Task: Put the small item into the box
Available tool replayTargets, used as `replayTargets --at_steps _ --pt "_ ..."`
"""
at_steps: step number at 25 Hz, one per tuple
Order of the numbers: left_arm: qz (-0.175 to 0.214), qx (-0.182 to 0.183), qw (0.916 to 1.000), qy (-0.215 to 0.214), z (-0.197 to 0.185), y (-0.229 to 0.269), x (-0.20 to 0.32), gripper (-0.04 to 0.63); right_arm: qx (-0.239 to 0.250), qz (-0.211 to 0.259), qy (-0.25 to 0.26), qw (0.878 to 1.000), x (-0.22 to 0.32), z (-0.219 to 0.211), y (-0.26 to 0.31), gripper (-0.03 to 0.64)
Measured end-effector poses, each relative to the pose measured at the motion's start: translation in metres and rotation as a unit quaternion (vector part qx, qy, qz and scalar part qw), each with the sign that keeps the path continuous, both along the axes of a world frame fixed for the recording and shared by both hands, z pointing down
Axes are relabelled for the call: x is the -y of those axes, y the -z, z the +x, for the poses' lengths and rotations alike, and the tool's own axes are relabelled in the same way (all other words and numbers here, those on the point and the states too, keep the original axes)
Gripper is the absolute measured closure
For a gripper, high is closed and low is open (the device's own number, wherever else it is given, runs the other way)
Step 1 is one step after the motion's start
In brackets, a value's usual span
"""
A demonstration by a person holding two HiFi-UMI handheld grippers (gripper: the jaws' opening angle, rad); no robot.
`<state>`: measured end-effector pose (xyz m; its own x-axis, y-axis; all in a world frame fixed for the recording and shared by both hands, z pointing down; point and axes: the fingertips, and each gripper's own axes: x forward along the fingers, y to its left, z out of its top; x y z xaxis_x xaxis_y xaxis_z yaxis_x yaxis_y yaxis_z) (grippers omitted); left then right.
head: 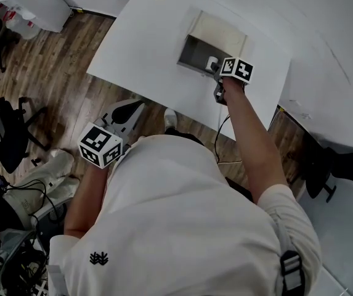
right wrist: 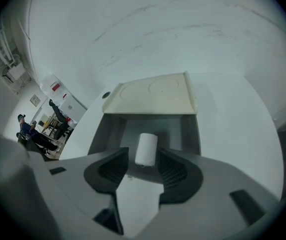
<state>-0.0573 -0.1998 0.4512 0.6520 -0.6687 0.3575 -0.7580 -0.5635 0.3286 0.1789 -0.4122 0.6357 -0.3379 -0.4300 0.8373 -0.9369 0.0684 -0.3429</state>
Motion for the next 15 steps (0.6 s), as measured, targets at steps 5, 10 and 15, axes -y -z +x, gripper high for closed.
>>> replayTargets --at_steps 5,10,15 --pt "0.007 -0.004 0.9998 -0.019 0.002 0.002 -0.017 0.588 -0.006 0.035 0.004 0.999 -0.023 0.003 0.019 0.474" --pt "0.011 -0.007 0.9993 -0.036 -0.001 0.001 -0.038 0.588 -0.016 0.071 0.001 0.997 -0.055 0.006 0.035 0.572" --pt "0.013 -0.011 0.9985 -0.052 -0.007 0.001 -0.060 0.588 -0.016 0.098 0.013 0.995 -0.101 0.000 0.049 0.603"
